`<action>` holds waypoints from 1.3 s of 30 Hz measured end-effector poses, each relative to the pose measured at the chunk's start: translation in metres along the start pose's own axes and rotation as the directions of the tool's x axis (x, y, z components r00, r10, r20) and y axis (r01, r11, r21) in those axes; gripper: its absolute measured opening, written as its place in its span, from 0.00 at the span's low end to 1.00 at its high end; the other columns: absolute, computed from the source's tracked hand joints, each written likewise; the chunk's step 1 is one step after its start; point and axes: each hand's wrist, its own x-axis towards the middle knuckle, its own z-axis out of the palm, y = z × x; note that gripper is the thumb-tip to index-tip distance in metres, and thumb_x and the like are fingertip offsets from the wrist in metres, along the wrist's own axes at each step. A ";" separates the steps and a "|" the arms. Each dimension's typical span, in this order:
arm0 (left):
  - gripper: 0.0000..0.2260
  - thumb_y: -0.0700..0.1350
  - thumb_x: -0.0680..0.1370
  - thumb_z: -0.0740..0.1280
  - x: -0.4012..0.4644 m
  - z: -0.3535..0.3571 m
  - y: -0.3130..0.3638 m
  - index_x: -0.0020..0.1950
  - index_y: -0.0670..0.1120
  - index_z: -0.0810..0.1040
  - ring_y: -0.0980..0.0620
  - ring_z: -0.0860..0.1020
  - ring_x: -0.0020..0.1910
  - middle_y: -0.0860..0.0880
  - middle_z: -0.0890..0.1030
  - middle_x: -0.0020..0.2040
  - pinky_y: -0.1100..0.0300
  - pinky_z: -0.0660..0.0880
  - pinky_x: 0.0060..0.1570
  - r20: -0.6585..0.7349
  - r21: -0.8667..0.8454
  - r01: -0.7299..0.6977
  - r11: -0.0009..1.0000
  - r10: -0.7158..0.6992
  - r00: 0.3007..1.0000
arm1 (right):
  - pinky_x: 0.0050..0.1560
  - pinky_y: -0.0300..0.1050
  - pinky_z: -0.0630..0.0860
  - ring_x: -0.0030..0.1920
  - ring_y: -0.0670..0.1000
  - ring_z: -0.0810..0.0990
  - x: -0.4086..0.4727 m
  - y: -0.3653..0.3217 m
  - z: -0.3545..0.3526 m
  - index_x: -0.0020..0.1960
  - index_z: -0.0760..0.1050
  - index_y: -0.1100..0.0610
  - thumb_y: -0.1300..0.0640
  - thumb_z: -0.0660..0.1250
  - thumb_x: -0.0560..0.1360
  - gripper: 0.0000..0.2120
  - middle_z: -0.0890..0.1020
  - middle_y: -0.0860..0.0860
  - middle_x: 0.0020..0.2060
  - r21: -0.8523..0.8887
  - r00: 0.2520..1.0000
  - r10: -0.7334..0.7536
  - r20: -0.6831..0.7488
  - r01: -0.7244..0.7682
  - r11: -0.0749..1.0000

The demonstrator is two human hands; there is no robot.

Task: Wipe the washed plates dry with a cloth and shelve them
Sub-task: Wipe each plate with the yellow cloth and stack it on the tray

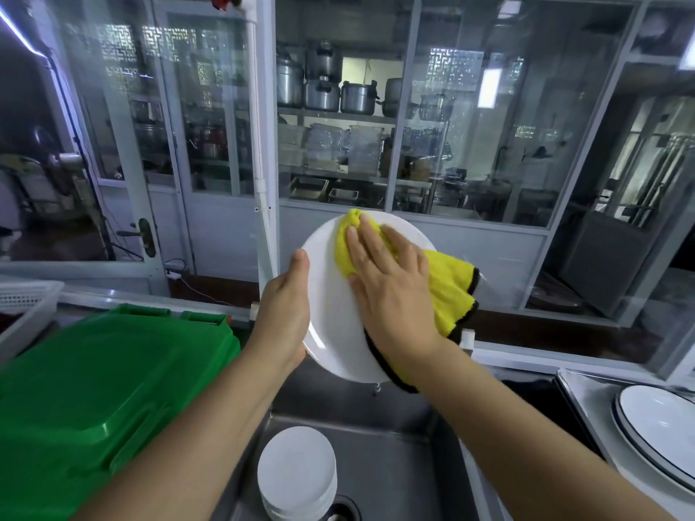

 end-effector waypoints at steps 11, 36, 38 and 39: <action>0.18 0.57 0.80 0.58 0.010 -0.003 0.001 0.43 0.46 0.78 0.53 0.83 0.31 0.52 0.84 0.33 0.60 0.78 0.32 -0.057 -0.210 0.059 0.976 -0.072 0.996 | 0.68 0.54 0.64 0.70 0.56 0.68 -0.067 -0.041 0.012 0.72 0.68 0.54 0.54 0.66 0.75 0.25 0.68 0.49 0.72 0.130 0.985 -0.163 0.051 0.155 0.979; 0.18 0.61 0.79 0.55 0.019 -0.024 -0.005 0.42 0.52 0.77 0.46 0.81 0.46 0.50 0.82 0.43 0.46 0.78 0.51 -0.055 0.060 -0.065 0.996 0.068 0.996 | 0.47 0.44 0.79 0.48 0.48 0.83 -0.016 0.042 -0.031 0.61 0.76 0.51 0.61 0.68 0.76 0.15 0.84 0.49 0.48 0.808 0.737 0.455 0.499 -0.586 0.061; 0.18 0.60 0.80 0.55 0.023 -0.023 -0.007 0.41 0.52 0.77 0.47 0.80 0.47 0.51 0.82 0.43 0.48 0.77 0.52 -0.033 0.083 -0.075 0.994 0.078 0.996 | 0.42 0.45 0.80 0.43 0.50 0.84 -0.014 0.039 -0.035 0.53 0.78 0.51 0.67 0.69 0.74 0.14 0.85 0.48 0.43 0.810 0.729 0.443 0.522 -0.587 0.011; 0.18 0.60 0.80 0.55 0.026 -0.023 -0.007 0.41 0.52 0.77 0.48 0.80 0.47 0.52 0.81 0.43 0.49 0.77 0.52 -0.023 0.101 -0.085 0.991 0.088 0.996 | 0.41 0.45 0.79 0.42 0.50 0.84 -0.013 0.038 -0.034 0.52 0.79 0.51 0.69 0.69 0.73 0.15 0.85 0.49 0.43 0.810 0.723 0.459 0.516 -0.586 0.012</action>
